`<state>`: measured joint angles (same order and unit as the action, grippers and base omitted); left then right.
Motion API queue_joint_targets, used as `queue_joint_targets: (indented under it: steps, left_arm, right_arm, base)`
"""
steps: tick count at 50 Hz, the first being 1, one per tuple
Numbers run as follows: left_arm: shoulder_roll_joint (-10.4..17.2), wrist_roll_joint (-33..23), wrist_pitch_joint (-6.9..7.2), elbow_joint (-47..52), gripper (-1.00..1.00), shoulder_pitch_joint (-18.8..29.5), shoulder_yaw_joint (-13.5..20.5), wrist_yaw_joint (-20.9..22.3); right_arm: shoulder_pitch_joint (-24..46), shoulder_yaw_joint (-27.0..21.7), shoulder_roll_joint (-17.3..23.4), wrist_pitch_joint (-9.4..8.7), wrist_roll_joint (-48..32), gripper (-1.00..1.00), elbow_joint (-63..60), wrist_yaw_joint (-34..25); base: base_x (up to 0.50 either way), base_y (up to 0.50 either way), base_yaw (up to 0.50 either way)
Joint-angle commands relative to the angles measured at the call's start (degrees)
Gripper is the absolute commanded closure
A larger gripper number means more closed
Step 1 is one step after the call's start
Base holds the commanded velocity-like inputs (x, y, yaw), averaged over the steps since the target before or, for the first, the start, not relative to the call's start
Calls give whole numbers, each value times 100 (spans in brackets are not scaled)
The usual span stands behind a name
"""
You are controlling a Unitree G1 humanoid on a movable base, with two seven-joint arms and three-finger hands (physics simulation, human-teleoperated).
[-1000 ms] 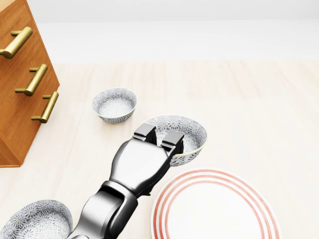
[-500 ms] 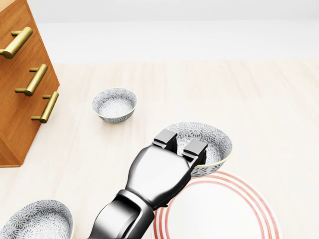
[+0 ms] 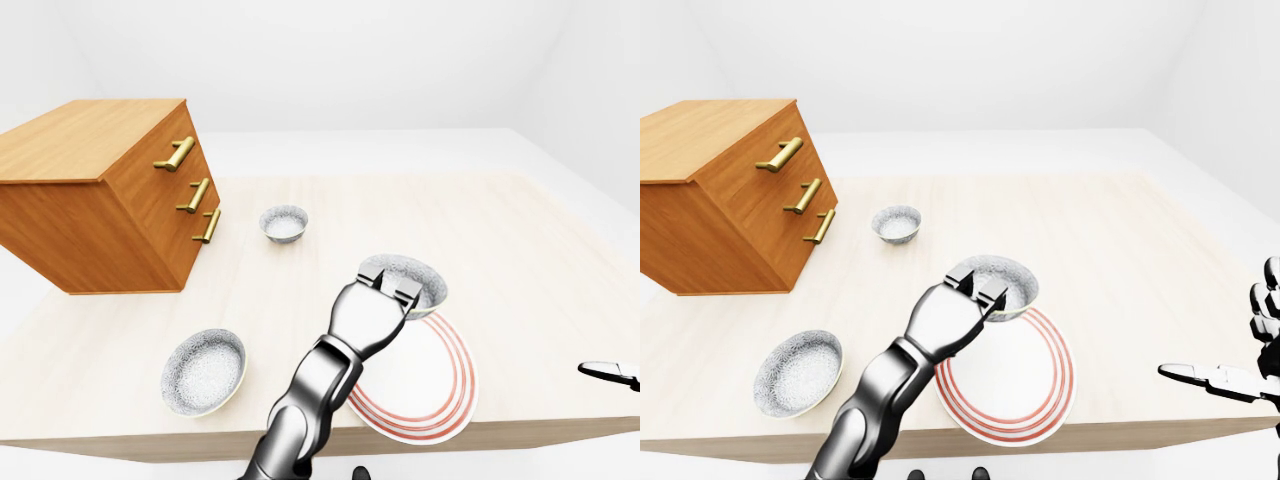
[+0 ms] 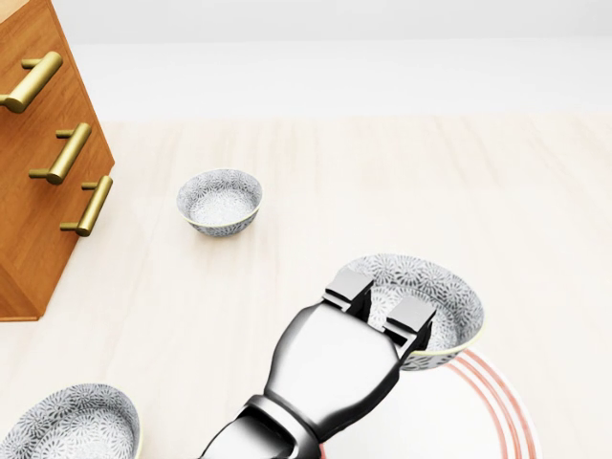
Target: Put the bowl in the middle on the plate.
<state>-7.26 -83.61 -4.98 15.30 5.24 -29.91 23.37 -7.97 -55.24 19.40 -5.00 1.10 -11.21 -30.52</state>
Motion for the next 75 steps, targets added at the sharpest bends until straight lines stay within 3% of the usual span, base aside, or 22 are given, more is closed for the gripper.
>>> queue_joint_targets:
  steps: [1,10,12,40,63,75]
  left_arm:
    - [-20,-199,-2,226,100,-191,-310,-34]
    - [109,-284,-2,74,100,-424,-505,-404]
    - [245,-350,-2,40,100,-667,-682,-620]
    - [262,-123,-2,180,100,-632,-804,-219]
    - [246,94,-2,393,100,-599,-738,524]
    - [314,34,-2,263,100,-643,-694,452]
  right_arm:
    - [-2,7,2,0,-6,-100,18,6]
    - [0,7,8,0,-22,-100,30,-5]
    - [-2,15,-7,0,-11,-100,25,-6]
    - [-5,7,-9,0,-26,-100,16,-17]
    - [-1,24,2,0,-20,-100,2,-2]
    - [-1,-6,0,0,-19,-100,-48,-29]
  base:
    - [0,0,0]
    - [0,0,0]
    - [0,0,0]
    - [0,0,0]
    - [0,0,0]
    - [0,0,0]
